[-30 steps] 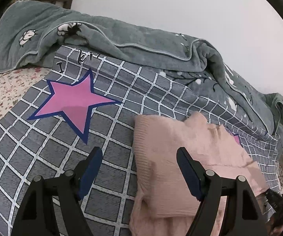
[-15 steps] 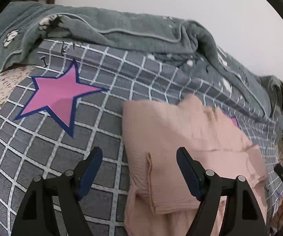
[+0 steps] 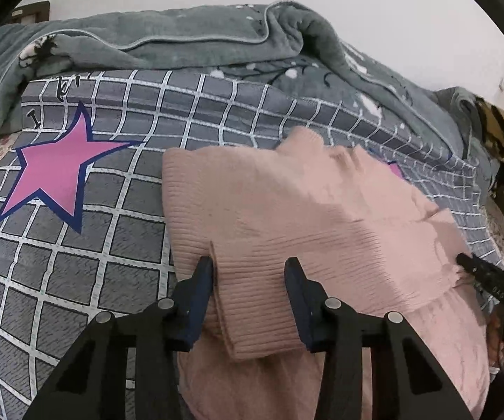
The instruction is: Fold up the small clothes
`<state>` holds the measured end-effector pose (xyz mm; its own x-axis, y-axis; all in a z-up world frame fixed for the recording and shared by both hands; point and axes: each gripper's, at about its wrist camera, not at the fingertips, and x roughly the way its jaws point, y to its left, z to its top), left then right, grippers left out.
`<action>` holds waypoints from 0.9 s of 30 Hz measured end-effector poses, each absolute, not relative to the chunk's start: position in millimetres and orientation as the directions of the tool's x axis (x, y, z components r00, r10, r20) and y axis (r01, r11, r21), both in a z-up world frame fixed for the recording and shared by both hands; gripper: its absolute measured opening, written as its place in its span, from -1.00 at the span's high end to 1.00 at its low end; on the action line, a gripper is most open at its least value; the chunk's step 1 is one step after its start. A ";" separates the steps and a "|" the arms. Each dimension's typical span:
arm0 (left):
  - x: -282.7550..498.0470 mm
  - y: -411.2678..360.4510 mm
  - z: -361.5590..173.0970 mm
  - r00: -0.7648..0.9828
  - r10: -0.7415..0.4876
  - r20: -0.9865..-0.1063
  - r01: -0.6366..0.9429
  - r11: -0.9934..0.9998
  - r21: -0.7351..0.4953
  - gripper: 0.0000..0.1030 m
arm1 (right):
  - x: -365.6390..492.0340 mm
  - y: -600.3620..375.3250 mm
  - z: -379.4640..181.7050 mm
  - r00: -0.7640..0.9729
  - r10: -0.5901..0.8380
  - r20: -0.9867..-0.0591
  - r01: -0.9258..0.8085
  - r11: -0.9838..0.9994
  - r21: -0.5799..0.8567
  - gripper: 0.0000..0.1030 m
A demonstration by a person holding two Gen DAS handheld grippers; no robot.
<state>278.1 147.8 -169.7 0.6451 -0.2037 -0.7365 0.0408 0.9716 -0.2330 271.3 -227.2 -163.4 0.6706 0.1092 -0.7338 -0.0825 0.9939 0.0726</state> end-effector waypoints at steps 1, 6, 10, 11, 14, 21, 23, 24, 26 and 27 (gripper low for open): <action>278.9 146.8 -170.0 0.646 -0.196 -0.738 0.036 0.973 -0.227 0.22 | 271.0 -226.6 -163.1 0.673 0.111 -0.731 -0.084 0.994 0.074 0.08; 282.2 142.8 -165.3 0.677 -0.185 -0.712 0.043 0.976 -0.212 0.84 | 270.9 -224.2 -163.8 0.673 0.114 -0.731 -0.092 0.993 0.070 0.08; 282.8 149.6 -148.9 0.744 -0.194 -0.640 0.038 0.968 -0.250 0.85 | 267.3 -227.1 -159.9 0.692 0.123 -0.711 -0.093 0.992 0.082 0.08; 284.1 153.2 -144.5 0.756 -0.205 -0.621 0.035 0.961 -0.274 0.85 | 266.2 -227.7 -156.6 0.700 0.131 -0.702 -0.096 0.991 0.089 0.08; 290.8 159.5 -134.1 0.790 -0.219 -0.573 0.019 0.942 -0.334 0.85 | 269.1 -227.5 -142.2 0.720 0.121 -0.683 -0.096 0.993 0.075 0.08; 306.6 147.4 -154.8 0.706 -0.146 -0.693 -0.021 0.974 -0.226 0.82 | 288.2 -218.6 -153.4 0.695 0.088 -0.713 -0.109 0.994 0.016 0.03; 311.0 148.0 -164.1 0.664 -0.135 -0.735 -0.039 0.976 -0.214 0.78 | 295.0 -219.4 -166.8 0.649 0.078 -0.757 -0.097 0.995 0.020 0.03; 311.4 148.6 -165.9 0.657 -0.138 -0.741 -0.043 0.975 -0.219 0.78 | 296.8 -220.9 -167.4 0.644 0.083 -0.761 -0.092 0.995 0.030 0.03; 311.9 149.6 -167.3 0.650 -0.139 -0.747 -0.052 0.973 -0.227 0.76 | 298.1 -223.6 -167.7 0.646 0.076 -0.760 -0.075 0.997 0.036 -0.03; 310.8 149.0 -168.1 0.650 -0.137 -0.748 -0.053 0.973 -0.224 0.74 | 298.5 -223.8 -168.3 0.643 0.076 -0.762 -0.075 0.997 0.037 -0.03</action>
